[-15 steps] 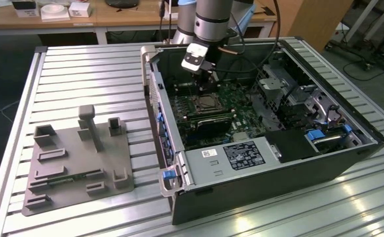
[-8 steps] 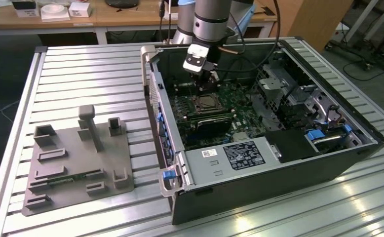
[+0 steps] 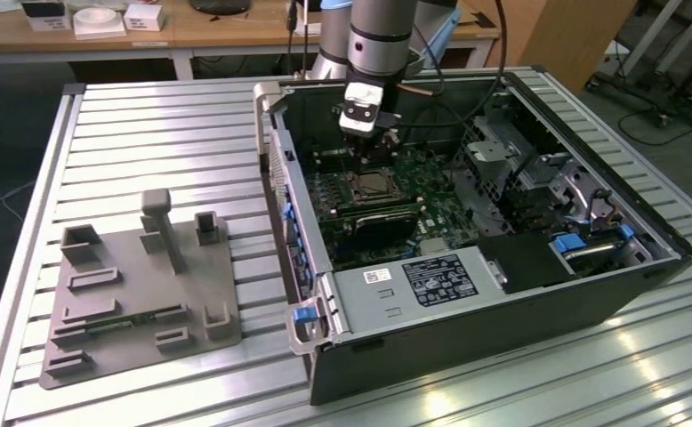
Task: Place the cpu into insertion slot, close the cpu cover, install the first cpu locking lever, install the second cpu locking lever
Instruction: 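Install the first cpu locking lever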
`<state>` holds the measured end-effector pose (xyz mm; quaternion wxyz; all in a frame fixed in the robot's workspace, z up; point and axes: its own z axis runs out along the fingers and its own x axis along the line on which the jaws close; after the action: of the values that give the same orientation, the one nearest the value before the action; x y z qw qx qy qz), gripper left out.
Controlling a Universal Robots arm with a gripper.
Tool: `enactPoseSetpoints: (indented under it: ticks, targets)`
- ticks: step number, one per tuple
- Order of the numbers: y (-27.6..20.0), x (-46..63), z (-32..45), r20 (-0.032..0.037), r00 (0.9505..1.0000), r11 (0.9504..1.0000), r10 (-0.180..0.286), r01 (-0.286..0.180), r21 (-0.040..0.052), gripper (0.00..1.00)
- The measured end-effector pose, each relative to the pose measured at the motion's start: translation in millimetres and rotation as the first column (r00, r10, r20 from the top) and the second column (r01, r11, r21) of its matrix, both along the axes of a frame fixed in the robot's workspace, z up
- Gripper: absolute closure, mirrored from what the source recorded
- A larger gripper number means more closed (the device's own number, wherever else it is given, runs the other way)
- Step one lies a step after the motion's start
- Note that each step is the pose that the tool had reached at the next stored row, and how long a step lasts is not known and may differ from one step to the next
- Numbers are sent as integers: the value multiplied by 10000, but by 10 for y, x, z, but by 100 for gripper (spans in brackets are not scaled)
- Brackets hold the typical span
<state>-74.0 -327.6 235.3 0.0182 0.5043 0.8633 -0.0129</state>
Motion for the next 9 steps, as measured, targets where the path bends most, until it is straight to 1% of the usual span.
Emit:
enactPoseSetpoints:
  ticks: [3,5,8,9]
  targets:
    - [0,0,-2,0,9985,9985,555,-555,0,90]
    - [0,0,-3,0,9958,9958,914,-914,0,90]
    - [0,0,-4,0,9894,9894,1449,-1449,0,90]
    - [0,0,-5,0,9864,9864,1644,-1644,0,90]
